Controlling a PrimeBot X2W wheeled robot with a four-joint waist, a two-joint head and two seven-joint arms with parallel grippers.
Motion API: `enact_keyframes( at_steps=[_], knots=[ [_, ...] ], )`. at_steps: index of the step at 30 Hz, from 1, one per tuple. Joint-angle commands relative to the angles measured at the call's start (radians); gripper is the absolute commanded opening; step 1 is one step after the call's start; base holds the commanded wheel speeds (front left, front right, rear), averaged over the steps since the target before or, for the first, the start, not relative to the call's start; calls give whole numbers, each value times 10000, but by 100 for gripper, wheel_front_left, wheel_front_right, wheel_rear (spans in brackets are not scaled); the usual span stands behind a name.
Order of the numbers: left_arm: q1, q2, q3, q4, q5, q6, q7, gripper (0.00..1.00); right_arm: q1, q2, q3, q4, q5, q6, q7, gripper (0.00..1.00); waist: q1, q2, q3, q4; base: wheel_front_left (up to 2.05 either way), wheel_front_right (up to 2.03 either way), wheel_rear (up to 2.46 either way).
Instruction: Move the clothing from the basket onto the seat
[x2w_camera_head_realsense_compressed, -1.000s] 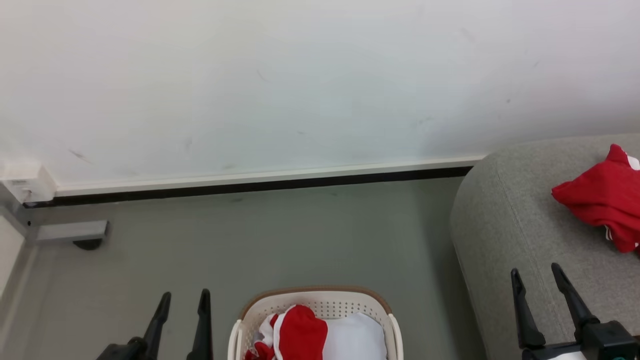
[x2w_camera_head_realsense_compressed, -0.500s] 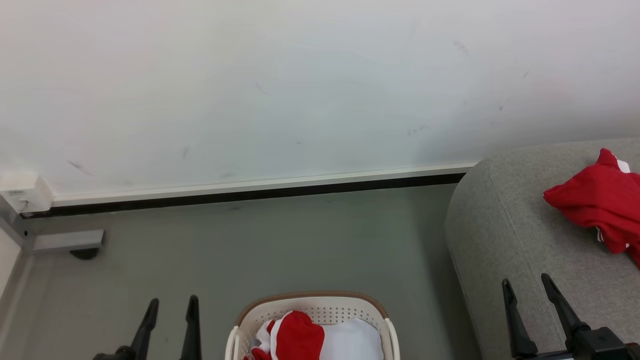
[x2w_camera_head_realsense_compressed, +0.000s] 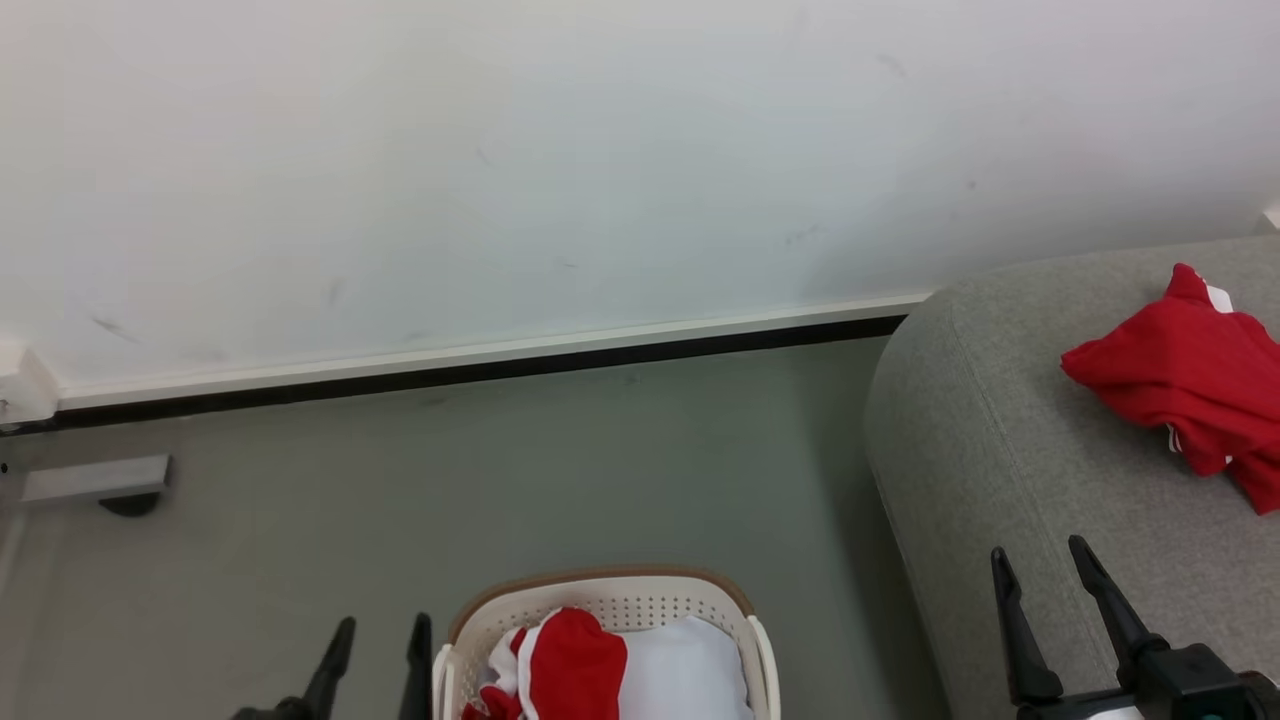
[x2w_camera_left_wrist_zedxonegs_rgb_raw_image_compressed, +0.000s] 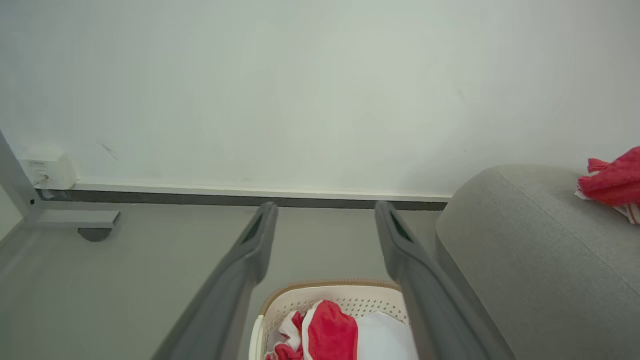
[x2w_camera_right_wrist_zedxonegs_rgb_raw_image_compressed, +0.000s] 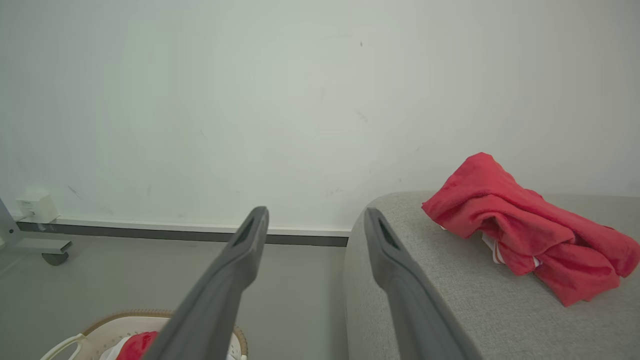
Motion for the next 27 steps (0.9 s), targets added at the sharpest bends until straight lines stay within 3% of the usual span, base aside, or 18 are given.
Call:
enact_keyframes(
  at_steps=[1,8,17,27],
  knots=[
    [-310,28,-55,188,167,-61,-9,100,-195,-12,38,-44,44,-25,-33,100,1,0,159,-141,0,0,0],
    [-1719,55,-890,2229,869,-101,347,100,-635,-9,77,-209,324,-25,-33,100,1,0,1066,-593,0,0,0],
    [-4181,241,-1747,4939,1466,-217,2829,100,-1522,-9,277,-641,779,-25,-33,100,1,0,2988,-1356,0,0,0],
    [-6955,459,-1660,7213,1666,395,4450,100,-2731,-5,705,-1408,1414,-25,-33,100,1,0,5767,-1980,0,0,0]
  ],
)
